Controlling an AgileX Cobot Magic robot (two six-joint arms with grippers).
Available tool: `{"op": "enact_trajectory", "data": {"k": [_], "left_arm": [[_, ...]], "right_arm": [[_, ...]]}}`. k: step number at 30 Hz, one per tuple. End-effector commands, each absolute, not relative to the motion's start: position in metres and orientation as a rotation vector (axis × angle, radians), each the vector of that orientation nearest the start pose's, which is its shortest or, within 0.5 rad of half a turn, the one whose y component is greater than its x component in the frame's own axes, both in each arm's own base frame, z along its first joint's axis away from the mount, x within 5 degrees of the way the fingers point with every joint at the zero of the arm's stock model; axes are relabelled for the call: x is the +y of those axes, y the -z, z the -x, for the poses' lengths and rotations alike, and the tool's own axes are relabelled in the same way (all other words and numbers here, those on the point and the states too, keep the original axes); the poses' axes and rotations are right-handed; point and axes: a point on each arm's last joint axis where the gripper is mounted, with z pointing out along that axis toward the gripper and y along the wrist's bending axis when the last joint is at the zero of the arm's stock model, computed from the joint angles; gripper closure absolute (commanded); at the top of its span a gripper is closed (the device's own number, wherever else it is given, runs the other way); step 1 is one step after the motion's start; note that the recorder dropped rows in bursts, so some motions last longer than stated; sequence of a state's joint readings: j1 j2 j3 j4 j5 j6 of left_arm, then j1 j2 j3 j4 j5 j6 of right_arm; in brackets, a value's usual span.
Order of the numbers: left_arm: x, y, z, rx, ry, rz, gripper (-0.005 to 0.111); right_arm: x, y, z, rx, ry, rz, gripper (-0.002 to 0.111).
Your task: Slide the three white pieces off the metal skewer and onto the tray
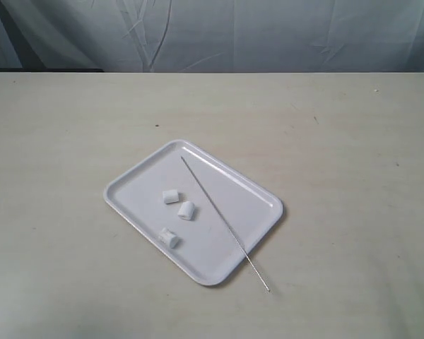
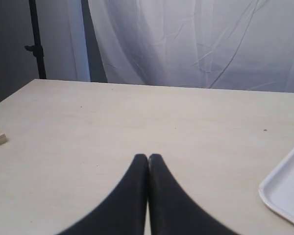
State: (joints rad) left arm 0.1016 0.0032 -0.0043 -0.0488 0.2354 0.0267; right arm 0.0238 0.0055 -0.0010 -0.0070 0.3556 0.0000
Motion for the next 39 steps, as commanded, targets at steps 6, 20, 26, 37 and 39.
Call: {"op": "enact_trajectory", "data": {"k": [6, 20, 26, 37, 39], "left_arm": [[0.0046, -0.1905, -0.0551, 1.732, -0.068, 0.071, 0.107], [0.0046, -0.1905, -0.0551, 1.732, -0.068, 0.071, 0.107], [0.0046, -0.1907, -0.0551, 1.731, -0.068, 0.071, 0.107], [0.0049, -0.1911, -0.0551, 1.727, -0.082, 0.061, 0.107], [0.0049, -0.1911, -0.0551, 1.727, -0.082, 0.061, 0.107]], "right_arm": [[0.0004, -0.1808, -0.0531, 1.844, -0.009, 0.011, 0.069], [0.0004, -0.1808, -0.0531, 1.844, -0.009, 0.011, 0.069], [0.0004, -0.1808, -0.0531, 1.844, -0.009, 0.011, 0.069], [0.0004, -0.1808, -0.0531, 1.844, -0.009, 0.011, 0.069], [0.0004, -0.1808, -0.0531, 1.844, -0.009, 0.011, 0.069]]}}
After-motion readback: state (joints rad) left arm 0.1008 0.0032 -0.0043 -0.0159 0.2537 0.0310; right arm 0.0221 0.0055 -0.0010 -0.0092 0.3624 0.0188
